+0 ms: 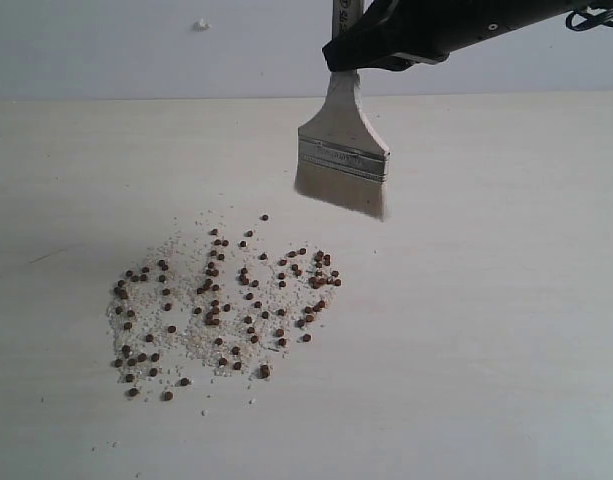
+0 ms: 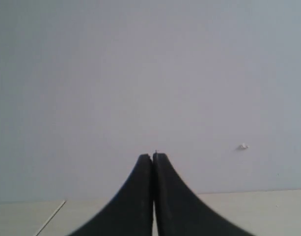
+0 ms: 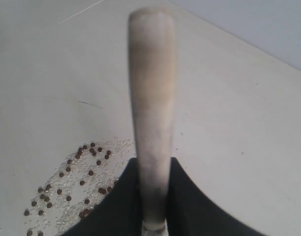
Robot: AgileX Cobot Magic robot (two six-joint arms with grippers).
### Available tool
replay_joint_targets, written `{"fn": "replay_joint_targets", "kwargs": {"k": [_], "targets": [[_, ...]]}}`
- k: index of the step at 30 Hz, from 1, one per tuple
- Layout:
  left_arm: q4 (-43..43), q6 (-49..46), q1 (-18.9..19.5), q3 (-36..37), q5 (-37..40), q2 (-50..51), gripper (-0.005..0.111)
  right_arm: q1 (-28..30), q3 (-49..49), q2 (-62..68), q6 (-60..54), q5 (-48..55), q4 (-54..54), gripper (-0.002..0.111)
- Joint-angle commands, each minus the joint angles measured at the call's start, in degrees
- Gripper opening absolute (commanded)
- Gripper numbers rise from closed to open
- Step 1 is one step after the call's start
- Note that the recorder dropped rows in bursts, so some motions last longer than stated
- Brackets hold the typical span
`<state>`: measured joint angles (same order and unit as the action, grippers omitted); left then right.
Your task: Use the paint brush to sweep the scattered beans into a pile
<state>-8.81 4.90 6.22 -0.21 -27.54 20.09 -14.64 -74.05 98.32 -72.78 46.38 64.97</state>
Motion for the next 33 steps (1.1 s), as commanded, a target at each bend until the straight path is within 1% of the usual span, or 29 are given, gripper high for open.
{"fn": "replay_joint_targets", "kwargs": {"k": [1, 2, 3, 4, 7, 9, 11, 13, 14, 15, 16, 19, 21, 23, 28, 31, 33], "targets": [[0.6, 0.2, 0.1, 0.2, 11.1, -10.5, 0.000, 0.0, -0.2, -0.6, -0.4, 0.6, 0.6, 0.000], [0.6, 2.9, 0.1, 0.2, 14.5, -14.1, 0.000, 0.0, -0.2, -0.6, -0.4, 0.6, 0.6, 0.000], [0.6, 3.6, 0.1, 0.2, 17.1, -16.0, 0.000, 0.0, -0.2, -0.6, -0.4, 0.6, 0.6, 0.000], [0.5, 4.3, 0.1, 0.2, 22.4, -19.6, 0.000, 0.0, -0.2, -0.6, -0.4, 0.6, 0.5, 0.000], [0.5, 5.8, 0.1, 0.2, 32.8, -20.1, 0.000, 0.0, -0.2, -0.6, -0.3, 0.4, -0.6, 0.000], [0.5, 6.4, 0.1, 0.2, 36.3, -20.1, 0.000, 0.0, -0.2, -0.6, -0.3, -0.3, -0.5, 0.000], [0.0, 6.4, 0.1, 0.2, 35.3, -20.1, 0.000, 0.0, -0.2, -0.6, -0.3, -1.2, -0.7, 0.000], [0.0, 6.2, 0.1, 0.2, 36.4, -20.1, 0.000, 0.0, -0.2, -0.6, 2.0, -5.7, -2.4, 0.000], [0.0, 7.5, 0.1, 0.2, 36.5, -20.1, 0.000, 0.0, -0.1, -0.6, 3.9, -8.8, -4.7, 0.000], [0.0, 10.3, 0.1, 0.2, 36.5, -20.1, 0.000, 0.0, -0.1, -0.6, 7.5, -14.7, -9.0, 0.000], [0.0, 10.6, 0.1, 0.2, 36.5, -20.1, 0.000, 0.0, -0.1, -0.8, 11.7, -19.4, -12.8, 0.000], [0.0, 10.4, 0.1, 0.2, 36.5, -20.1, 0.000, 0.0, -0.1, -1.1, 19.5, -27.9, -18.6, 0.000], [0.0, 10.4, 0.1, 0.2, 36.5, -20.1, 0.000, 0.0, 0.4, -1.1, 23.5, -35.6, -20.1, 0.000], [0.0, 10.4, 0.1, 0.2, 36.5, -20.1, 0.000, 0.0, 0.7, -1.1, 24.6, -39.9, -19.8, 0.000], [0.0, 10.3, 0.1, 0.2, 36.5, -20.1, 0.000, -0.2, 3.2, -1.7, 24.0, -47.1, -20.1, 0.000], [0.0, 10.3, 0.1, 0.2, 36.5, -20.1, 0.000, -2.2, 7.3, -2.8, 21.8, -54.4, -20.1, 0.000], [0.0, 10.3, 0.1, 0.2, 36.5, -20.1, 0.000, -4.6, 11.2, -4.2, 21.5, -61.0, -20.1, 0.000]]}}
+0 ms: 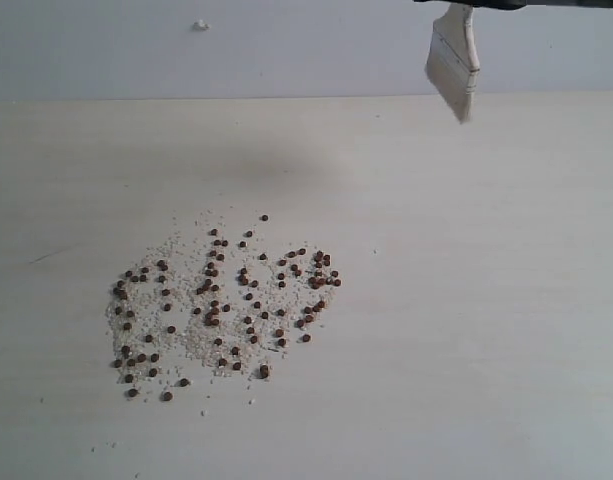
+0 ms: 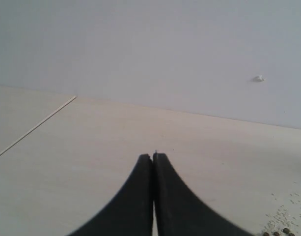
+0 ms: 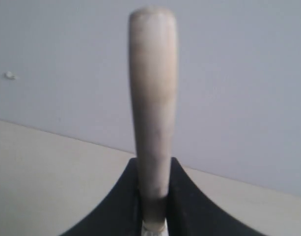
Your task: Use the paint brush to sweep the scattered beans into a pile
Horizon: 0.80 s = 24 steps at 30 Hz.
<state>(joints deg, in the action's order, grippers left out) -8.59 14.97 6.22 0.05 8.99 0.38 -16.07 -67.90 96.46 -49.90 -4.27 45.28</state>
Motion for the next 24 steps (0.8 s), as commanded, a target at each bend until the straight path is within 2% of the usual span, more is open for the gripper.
{"fn": "replay_joint_targets", "kwargs": {"k": [1, 6, 11, 14, 24], "targets": [[-0.2, 0.2, 0.1, -0.1, 0.0, -0.4, 0.000, -4.2, 6.8, -3.0, -1.4, -12.9, -0.4, 0.000], [-0.2, 0.2, 0.1, -0.1, 0.0, -0.4, 0.000, -11.4, 19.0, -6.7, -1.2, -28.0, 2.3, 0.000], [-0.2, 0.2, 0.1, -0.1, 0.0, -0.4, 0.000, -21.0, 29.4, -9.5, -1.6, -43.1, 12.8, 0.000], [-0.2, 0.2, 0.1, -0.1, 0.0, -0.4, 0.000, -25.4, 32.7, -9.5, -1.4, -43.5, 16.8, 0.000], [-0.2, 0.2, 0.1, -0.1, 0.0, -0.4, 0.000, -32.7, 33.5, -0.2, 6.3, -42.1, 16.3, 0.000]]}}
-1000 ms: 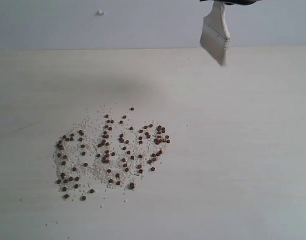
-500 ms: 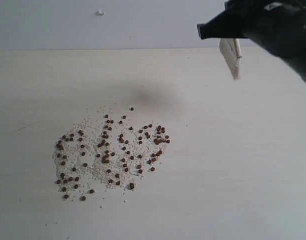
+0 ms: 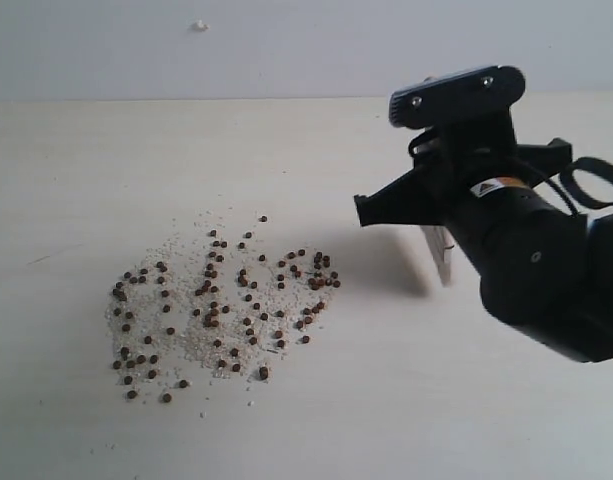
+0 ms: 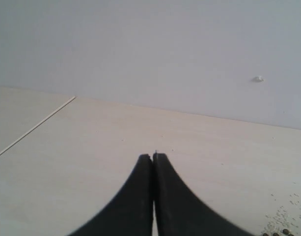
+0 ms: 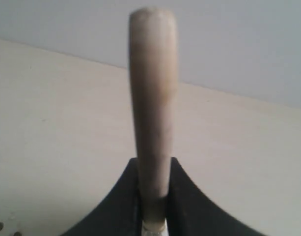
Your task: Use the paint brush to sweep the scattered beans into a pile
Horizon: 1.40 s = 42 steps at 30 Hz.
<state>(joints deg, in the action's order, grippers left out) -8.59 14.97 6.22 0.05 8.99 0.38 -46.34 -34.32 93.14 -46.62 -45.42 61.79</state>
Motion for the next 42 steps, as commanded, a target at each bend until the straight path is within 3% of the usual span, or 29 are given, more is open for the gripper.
{"fn": "replay_joint_targets", "kwargs": {"k": [1, 17, 29, 35, 42], "targets": [[-0.2, 0.2, 0.1, -0.1, 0.0, -0.4, 0.000, -3.0, -0.4, 3.8, 3.4, -1.0, -0.1, 0.000], [-0.2, 0.2, 0.1, -0.1, 0.0, -0.4, 0.000, -12.4, -13.4, 14.4, 6.5, 3.2, 1.7, 0.000], [-0.2, 0.2, 0.1, -0.1, 0.0, -0.4, 0.000, -15.7, -22.4, 17.5, 6.3, 5.4, 2.5, 0.000], [-0.2, 0.2, 0.1, -0.1, 0.0, -0.4, 0.000, -17.0, -24.6, 15.5, -3.7, 4.4, 7.6, 0.000], [-0.2, 0.2, 0.1, -0.1, 0.0, -0.4, 0.000, -17.0, -24.6, 8.7, -26.2, 0.2, 17.0, 0.000]]}}
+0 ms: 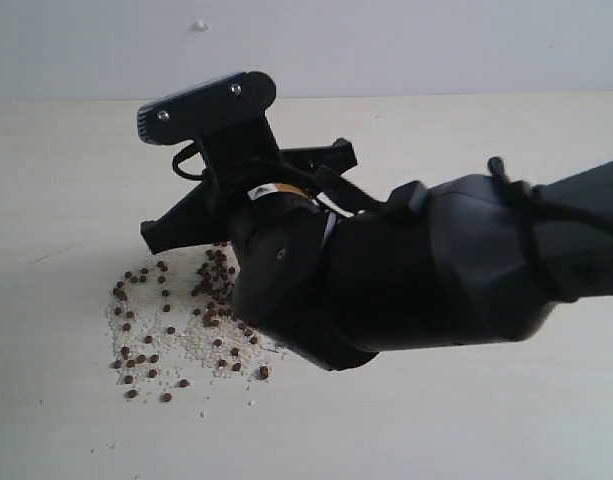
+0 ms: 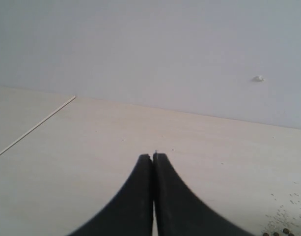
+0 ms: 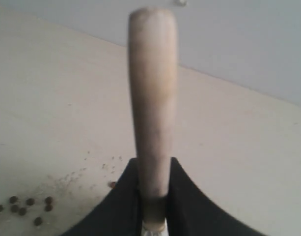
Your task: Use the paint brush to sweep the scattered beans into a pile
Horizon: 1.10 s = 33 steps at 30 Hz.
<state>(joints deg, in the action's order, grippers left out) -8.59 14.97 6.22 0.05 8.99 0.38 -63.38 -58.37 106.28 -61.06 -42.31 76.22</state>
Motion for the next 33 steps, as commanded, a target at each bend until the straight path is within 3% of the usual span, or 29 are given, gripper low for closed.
{"fn": "replay_joint_targets", "kwargs": {"k": [1, 5, 8, 11, 14, 18, 27, 33], "targets": [[-0.2, 0.2, 0.1, -0.1, 0.0, -0.4, 0.000, 0.3, -0.5, -5.0, -14.4, -3.4, 2.2, 0.000], [-0.2, 0.2, 0.1, -0.1, 0.0, -0.4, 0.000, 5.1, -0.5, -5.1, -20.5, -3.2, -7.0, 0.000], [-0.2, 0.2, 0.1, -0.1, 0.0, -0.4, 0.000, 11.5, -0.5, -3.6, -17.2, 8.1, -19.1, 0.000], [-0.2, 0.2, 0.1, -0.1, 0.0, -0.4, 0.000, 16.9, -0.5, -0.7, -0.1, 15.4, -43.5, 0.000], [-0.2, 0.2, 0.1, -0.1, 0.0, -0.4, 0.000, 20.4, -0.5, 2.2, 17.0, 14.8, -63.9, 0.000], [-0.2, 0.2, 0.1, -0.1, 0.0, -0.4, 0.000, 22.8, -1.8, 5.9, 32.0, 12.8, -81.7, 0.000], [-0.2, 0.2, 0.1, -0.1, 0.0, -0.4, 0.000, 22.9, -11.5, 15.9, 36.0, 13.9, -85.6, 0.000], [-0.2, 0.2, 0.1, -0.1, 0.0, -0.4, 0.000, 22.7, -11.7, 15.3, 61.1, 20.0, -106.7, 0.000]]}}
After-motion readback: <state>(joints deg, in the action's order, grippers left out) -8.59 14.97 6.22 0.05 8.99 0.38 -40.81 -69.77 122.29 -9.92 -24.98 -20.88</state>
